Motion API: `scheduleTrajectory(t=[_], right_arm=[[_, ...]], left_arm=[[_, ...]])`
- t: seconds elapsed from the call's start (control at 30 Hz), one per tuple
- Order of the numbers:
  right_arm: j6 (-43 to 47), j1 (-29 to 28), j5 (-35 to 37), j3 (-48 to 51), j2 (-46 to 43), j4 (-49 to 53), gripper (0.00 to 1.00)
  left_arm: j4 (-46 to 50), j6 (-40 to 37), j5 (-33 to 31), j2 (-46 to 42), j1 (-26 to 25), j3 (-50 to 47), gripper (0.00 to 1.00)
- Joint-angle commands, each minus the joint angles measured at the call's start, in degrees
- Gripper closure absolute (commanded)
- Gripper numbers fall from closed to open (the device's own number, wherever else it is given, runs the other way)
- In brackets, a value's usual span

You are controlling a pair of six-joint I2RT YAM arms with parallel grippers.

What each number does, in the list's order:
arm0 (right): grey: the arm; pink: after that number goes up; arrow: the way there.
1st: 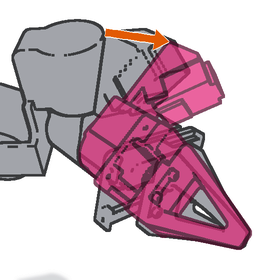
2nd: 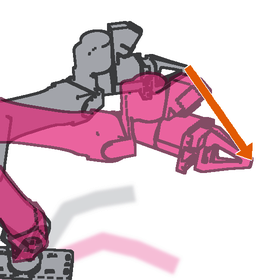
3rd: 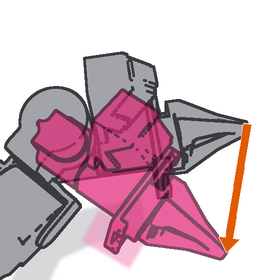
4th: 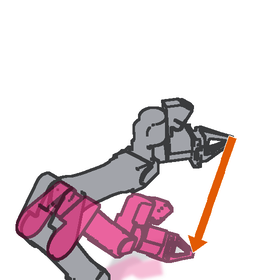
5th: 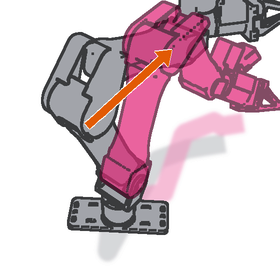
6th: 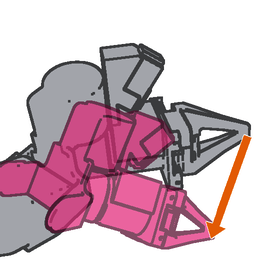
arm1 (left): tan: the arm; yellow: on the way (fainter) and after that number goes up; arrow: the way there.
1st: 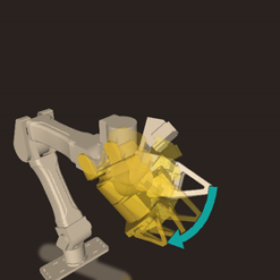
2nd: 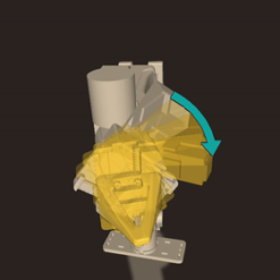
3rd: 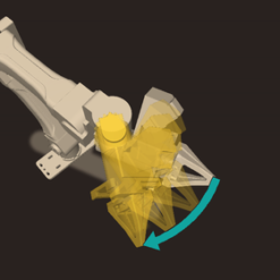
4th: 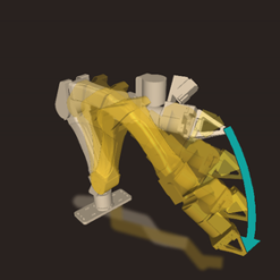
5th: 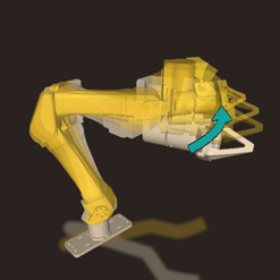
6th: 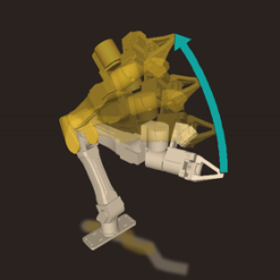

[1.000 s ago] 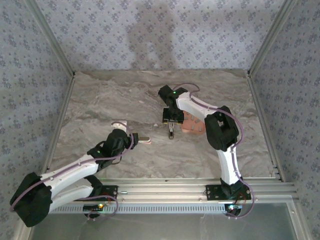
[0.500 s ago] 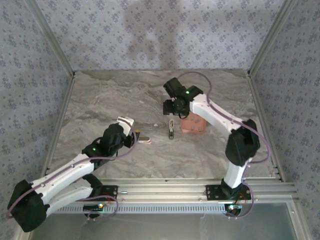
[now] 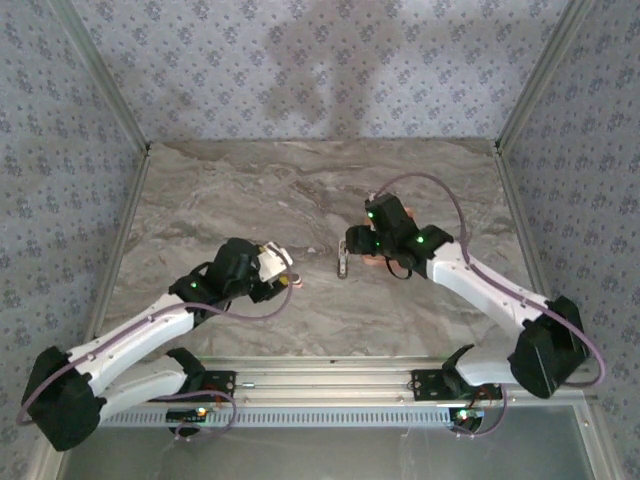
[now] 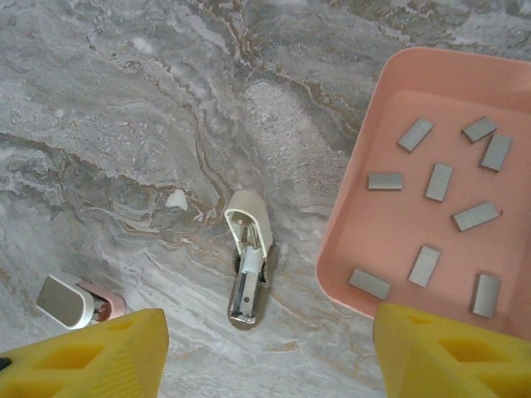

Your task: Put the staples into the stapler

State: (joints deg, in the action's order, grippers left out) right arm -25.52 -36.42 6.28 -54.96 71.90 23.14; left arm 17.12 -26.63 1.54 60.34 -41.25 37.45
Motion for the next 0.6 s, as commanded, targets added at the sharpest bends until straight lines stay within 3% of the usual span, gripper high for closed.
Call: scheduleTrajectory(t=[0.0, 0.33, 0.57], right_arm=[[3.41, 1.06, -2.11, 3.06, -3.14, -7.09, 0.33], [3.31, 1.19, -2.69, 9.59, -7.97, -11.43, 0.32], [3.13, 1.18, -3.09, 10.22, -8.45, -10.97, 0.33]], left_arm=[[7.00, -8.99, 6.59, 3.90, 0.32, 4.03, 0.32], [15.19, -22.69, 8.55, 16.29, 0.42, 10.62, 0.34], [12.81, -25.11, 10.29, 23.22, 1.39, 14.32, 0.37]])
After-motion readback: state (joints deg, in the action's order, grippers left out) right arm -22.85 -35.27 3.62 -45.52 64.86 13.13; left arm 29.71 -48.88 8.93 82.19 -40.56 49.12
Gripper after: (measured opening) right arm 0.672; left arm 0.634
